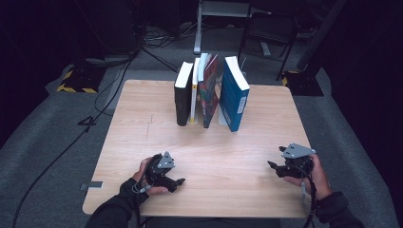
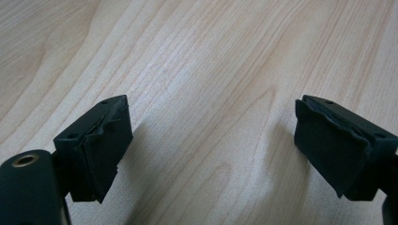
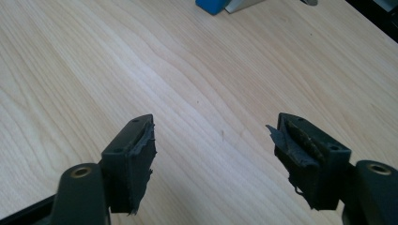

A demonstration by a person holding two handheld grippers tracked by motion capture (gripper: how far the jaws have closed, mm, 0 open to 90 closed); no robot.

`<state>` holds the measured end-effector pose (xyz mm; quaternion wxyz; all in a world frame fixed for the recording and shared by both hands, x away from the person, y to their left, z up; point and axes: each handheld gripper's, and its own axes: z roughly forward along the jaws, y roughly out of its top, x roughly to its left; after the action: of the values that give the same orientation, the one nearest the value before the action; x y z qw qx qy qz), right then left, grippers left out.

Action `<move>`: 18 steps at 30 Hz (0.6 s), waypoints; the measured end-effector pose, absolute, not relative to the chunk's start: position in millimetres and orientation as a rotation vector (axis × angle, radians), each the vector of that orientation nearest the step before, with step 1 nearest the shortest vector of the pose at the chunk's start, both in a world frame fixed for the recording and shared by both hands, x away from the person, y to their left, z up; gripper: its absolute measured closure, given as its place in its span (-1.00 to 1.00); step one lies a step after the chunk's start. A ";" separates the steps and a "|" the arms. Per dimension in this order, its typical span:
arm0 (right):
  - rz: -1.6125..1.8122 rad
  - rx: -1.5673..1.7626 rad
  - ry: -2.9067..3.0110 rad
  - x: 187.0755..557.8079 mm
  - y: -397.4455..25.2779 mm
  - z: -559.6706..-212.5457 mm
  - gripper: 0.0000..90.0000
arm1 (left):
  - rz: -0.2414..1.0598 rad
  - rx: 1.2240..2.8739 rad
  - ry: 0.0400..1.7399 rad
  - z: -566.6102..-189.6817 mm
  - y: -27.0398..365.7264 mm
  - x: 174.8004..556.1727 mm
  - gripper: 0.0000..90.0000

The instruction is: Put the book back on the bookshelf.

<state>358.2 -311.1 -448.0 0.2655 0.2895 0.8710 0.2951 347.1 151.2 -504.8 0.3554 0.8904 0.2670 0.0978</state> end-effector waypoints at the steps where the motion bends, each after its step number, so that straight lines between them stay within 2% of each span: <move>1: 0.803 0.789 2.347 356.2 -313.0 -449.2 -0.34 | 0.253 2.300 0.690 -504.8 151.2 347.1 -0.73; 18: 0.849 0.822 2.371 330.1 -347.4 -476.8 -0.34 | 0.253 2.300 0.691 -504.8 151.2 347.0 -0.73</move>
<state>330.1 -347.4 -476.8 0.2437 0.3010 0.8680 0.3107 347.0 151.2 -504.8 0.3553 0.8903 0.2673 0.0979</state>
